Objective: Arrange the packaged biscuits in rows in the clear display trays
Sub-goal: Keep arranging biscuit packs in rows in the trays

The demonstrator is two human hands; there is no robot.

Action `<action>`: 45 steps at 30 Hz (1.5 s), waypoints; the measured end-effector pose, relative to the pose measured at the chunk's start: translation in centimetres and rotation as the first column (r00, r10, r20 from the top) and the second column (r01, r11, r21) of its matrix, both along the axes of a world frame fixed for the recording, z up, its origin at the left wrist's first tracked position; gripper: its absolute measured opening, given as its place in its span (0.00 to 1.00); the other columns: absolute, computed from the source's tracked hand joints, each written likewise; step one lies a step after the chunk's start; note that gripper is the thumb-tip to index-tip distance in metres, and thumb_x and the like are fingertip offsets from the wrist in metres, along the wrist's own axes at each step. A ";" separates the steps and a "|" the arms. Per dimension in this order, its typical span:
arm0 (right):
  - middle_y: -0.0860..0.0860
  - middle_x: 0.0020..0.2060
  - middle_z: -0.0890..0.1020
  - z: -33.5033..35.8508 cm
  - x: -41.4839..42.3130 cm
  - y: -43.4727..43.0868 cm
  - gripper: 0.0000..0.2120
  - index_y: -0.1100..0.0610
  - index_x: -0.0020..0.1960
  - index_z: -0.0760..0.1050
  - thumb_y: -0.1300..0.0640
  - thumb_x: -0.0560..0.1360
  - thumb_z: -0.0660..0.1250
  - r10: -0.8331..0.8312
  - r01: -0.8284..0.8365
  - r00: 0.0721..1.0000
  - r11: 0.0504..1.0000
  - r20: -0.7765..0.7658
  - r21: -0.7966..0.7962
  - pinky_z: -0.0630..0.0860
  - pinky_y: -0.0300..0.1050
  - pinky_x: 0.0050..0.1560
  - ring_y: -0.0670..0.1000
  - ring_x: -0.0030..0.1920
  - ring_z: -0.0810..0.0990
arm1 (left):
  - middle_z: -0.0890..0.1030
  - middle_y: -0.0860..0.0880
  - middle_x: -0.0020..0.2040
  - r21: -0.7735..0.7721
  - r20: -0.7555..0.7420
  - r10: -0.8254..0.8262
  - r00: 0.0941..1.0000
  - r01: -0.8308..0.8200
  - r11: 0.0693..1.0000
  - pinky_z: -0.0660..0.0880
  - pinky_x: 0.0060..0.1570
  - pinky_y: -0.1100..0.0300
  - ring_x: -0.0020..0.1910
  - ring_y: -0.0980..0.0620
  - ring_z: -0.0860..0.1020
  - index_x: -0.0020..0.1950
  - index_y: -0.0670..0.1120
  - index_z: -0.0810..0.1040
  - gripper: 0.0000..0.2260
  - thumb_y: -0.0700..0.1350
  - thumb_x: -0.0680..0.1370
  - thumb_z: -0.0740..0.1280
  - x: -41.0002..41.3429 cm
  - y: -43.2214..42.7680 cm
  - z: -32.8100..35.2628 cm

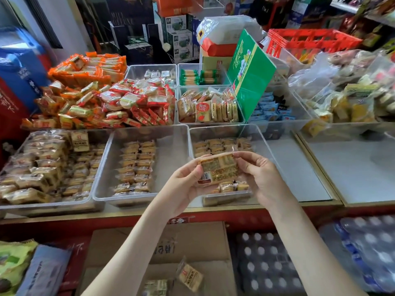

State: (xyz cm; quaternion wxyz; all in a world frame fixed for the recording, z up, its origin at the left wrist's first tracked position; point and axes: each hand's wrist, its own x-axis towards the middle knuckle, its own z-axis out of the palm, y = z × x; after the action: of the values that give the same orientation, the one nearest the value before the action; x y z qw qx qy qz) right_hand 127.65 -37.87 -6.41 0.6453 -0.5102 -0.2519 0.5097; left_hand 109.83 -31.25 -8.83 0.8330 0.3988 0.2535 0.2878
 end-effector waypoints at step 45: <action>0.59 0.78 0.37 -17.6 17.7 9.3 0.51 0.52 0.76 0.26 0.58 0.76 0.67 0.738 0.162 -0.411 0.637 0.535 -0.754 0.36 0.56 0.76 0.58 0.77 0.35 | 0.40 0.48 0.80 0.440 -0.870 0.374 0.321 0.848 0.296 0.33 0.74 0.47 0.78 0.49 0.35 0.81 0.52 0.49 0.33 0.66 0.79 0.49 15.5 8.9 -14.1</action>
State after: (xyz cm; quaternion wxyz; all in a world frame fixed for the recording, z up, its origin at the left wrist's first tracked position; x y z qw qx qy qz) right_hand 145.33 -28.56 -23.97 -0.2070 -0.7389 -0.6315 0.1116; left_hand 125.29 -22.36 -22.95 0.1879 0.9090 0.3647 -0.0737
